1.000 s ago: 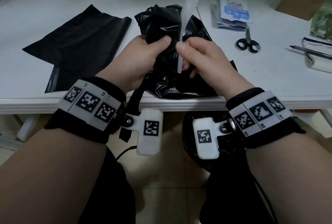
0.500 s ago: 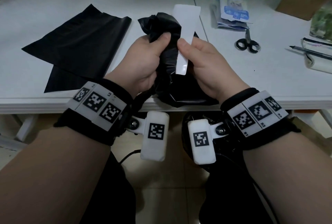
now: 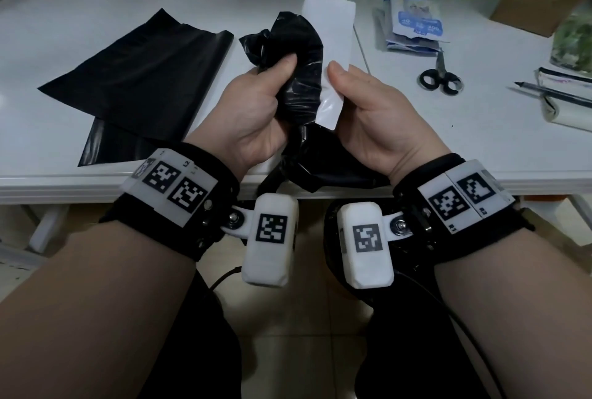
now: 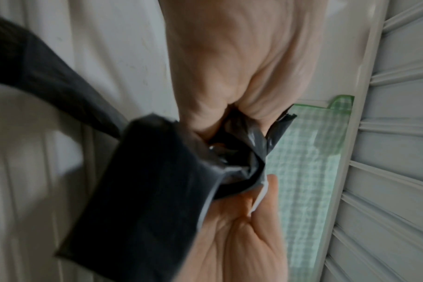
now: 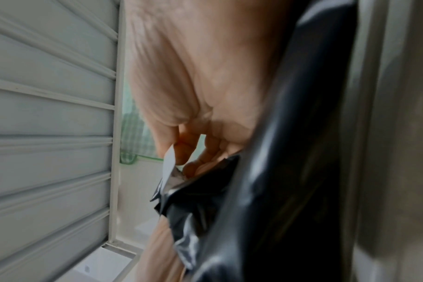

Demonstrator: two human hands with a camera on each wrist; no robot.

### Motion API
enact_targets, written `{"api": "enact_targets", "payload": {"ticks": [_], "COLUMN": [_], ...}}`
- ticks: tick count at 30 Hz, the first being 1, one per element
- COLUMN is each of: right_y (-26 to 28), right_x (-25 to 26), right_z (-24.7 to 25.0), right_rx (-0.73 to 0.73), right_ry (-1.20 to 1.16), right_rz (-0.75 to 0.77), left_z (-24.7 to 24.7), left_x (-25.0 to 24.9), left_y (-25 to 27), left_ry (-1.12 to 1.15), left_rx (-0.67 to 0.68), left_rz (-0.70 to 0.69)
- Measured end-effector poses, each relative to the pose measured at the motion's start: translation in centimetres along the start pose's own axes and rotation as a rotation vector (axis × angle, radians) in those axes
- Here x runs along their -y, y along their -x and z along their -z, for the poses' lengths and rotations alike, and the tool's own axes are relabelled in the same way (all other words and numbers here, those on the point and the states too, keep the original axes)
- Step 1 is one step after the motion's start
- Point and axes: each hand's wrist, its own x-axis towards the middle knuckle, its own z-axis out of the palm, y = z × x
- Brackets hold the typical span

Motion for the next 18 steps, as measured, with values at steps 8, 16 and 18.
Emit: {"api": "enact_targets", "payload": {"ticks": [8, 16, 18], "right_y": [0.0, 0.2, 0.2], "right_x": [0.4, 0.4, 0.4], "right_z": [0.0, 0.5, 0.7], "right_rx": [-0.052, -0.109, -0.13], "right_ry": [0.222, 0.456, 0.467], "right_rz": [0.016, 0.107, 0.124], "left_z": [0.4, 1.1, 1.1], "left_x": [0.2, -0.3, -0.2], "left_y": [-0.4, 0.3, 0.6], "left_ry": [0.002, -0.355, -0.523], "left_rx": [0.007, 0.066, 0.073], "left_rz": [0.009, 0.006, 0.012]}}
